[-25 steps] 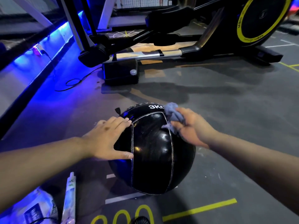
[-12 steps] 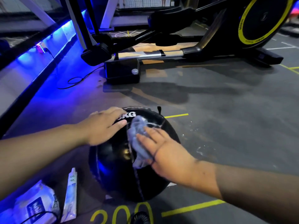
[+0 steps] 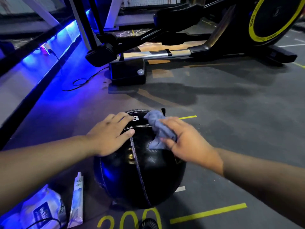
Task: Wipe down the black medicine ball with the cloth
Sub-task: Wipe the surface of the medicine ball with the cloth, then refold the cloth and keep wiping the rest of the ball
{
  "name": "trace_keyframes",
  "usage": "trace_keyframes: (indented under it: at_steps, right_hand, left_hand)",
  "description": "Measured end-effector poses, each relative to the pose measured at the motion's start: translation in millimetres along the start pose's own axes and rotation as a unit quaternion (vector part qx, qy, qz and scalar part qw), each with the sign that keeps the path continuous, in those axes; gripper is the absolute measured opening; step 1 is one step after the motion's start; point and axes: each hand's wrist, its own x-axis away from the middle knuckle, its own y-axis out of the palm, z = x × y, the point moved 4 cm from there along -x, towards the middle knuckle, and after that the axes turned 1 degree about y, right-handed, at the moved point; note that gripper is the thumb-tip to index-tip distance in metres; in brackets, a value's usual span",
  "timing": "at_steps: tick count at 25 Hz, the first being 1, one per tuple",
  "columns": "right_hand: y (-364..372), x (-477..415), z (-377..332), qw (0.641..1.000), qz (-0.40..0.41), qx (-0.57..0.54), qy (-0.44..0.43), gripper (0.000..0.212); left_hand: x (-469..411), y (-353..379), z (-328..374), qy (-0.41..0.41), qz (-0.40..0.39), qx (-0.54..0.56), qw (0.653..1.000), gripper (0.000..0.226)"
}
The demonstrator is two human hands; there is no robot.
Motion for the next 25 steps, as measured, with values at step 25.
trace_keyframes:
  at_steps: [25]
  right_hand:
    - [-45.9, -3.4, 0.8, 0.719, 0.114, -0.579, 0.369, 0.026]
  left_hand:
    - [-2.3, -25.1, 63.5, 0.004, 0.094, 0.207, 0.974, 0.059]
